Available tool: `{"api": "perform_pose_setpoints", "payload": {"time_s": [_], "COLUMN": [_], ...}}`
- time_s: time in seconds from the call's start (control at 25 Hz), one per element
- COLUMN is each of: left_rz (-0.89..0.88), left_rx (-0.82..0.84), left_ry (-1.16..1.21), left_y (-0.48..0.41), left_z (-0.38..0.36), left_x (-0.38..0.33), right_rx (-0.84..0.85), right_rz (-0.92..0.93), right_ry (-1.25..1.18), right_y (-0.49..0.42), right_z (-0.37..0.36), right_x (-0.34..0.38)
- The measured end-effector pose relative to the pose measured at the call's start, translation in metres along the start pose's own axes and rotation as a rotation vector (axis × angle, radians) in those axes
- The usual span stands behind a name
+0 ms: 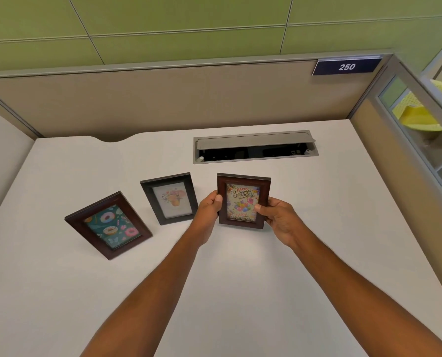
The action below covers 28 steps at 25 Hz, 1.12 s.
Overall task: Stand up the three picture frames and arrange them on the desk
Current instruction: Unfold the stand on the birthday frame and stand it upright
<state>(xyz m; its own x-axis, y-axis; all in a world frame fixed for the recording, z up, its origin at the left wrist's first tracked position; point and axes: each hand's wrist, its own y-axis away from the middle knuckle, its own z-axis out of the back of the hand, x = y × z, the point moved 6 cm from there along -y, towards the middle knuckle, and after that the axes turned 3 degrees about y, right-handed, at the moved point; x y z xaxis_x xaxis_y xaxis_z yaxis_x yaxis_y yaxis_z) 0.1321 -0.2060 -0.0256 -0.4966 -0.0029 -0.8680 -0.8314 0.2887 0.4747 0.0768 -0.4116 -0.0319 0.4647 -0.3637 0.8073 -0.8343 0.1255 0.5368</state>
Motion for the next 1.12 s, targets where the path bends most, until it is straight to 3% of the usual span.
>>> {"api": "perform_pose_setpoints", "payload": {"time_s": [1.12], "left_rz": [0.064], "left_rx": [0.054], "left_ry": [-0.03], "left_y": [-0.003], "left_z": [-0.008], "left_x": [0.01], "right_rx": [-0.042], "right_rz": [-0.049], "right_ry": [0.055], "right_y": [-0.022], "right_z": [0.011], "right_x": [0.0]}}
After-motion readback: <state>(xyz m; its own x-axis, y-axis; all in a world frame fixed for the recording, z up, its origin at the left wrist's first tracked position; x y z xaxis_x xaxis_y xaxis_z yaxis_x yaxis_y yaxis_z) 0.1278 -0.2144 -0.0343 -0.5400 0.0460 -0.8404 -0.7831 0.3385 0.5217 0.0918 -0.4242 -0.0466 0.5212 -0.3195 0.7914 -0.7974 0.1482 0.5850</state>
